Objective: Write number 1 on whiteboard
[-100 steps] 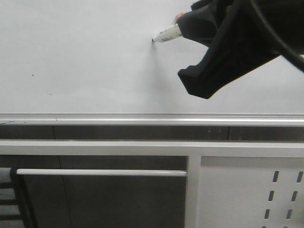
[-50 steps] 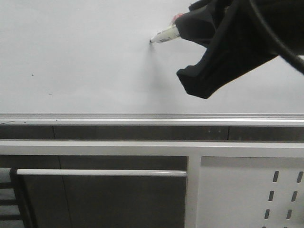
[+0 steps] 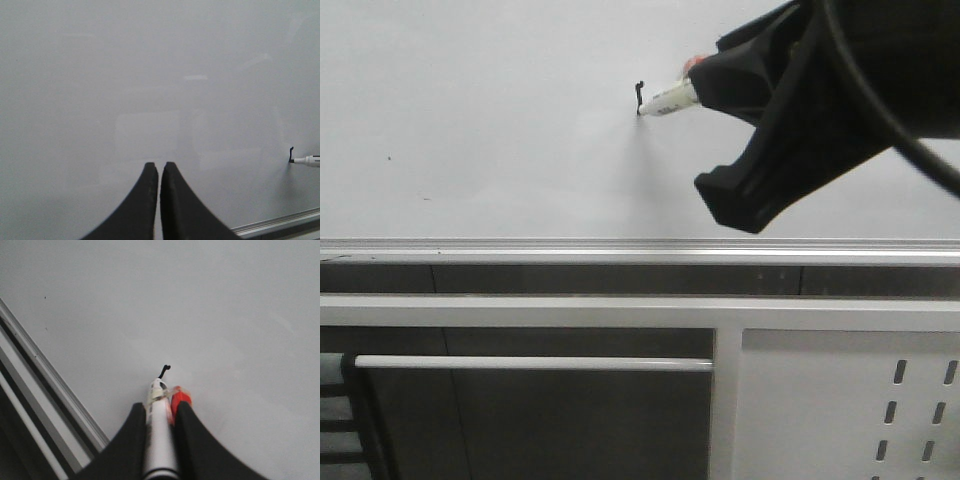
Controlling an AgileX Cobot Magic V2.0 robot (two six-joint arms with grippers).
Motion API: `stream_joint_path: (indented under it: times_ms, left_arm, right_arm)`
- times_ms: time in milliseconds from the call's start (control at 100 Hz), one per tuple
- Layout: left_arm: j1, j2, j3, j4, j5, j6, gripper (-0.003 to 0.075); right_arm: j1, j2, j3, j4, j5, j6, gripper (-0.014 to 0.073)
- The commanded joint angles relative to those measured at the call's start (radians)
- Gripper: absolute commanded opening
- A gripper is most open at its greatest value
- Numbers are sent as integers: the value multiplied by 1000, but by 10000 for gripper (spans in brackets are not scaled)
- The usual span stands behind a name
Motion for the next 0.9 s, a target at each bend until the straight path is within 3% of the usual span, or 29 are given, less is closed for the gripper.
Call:
stream_joint_path:
  times_ms: [0, 330, 550, 690, 800, 890]
  left_arm:
    - [3, 7, -28, 0, -76, -5, -18]
    - [3, 7, -28, 0, -76, -5, -18]
    - [3, 7, -28, 0, -76, -5, -18]
    - [3, 7, -28, 0, -76, -5, -18]
    - [3, 7, -28, 0, -76, -5, -18]
    - [3, 7, -28, 0, -76, -5, -18]
  right_arm:
    - [-11, 13, -27, 6, -69, 15, -79]
    - [-11, 141, -27, 6, -90, 53, -79]
    - [-11, 146, -27, 6, -127, 55, -79]
    - [15, 111, -27, 6, -71, 53, -79]
    - [70, 41, -27, 31, -24, -1, -79]
    - [126, -39, -27, 131, -17, -104, -79]
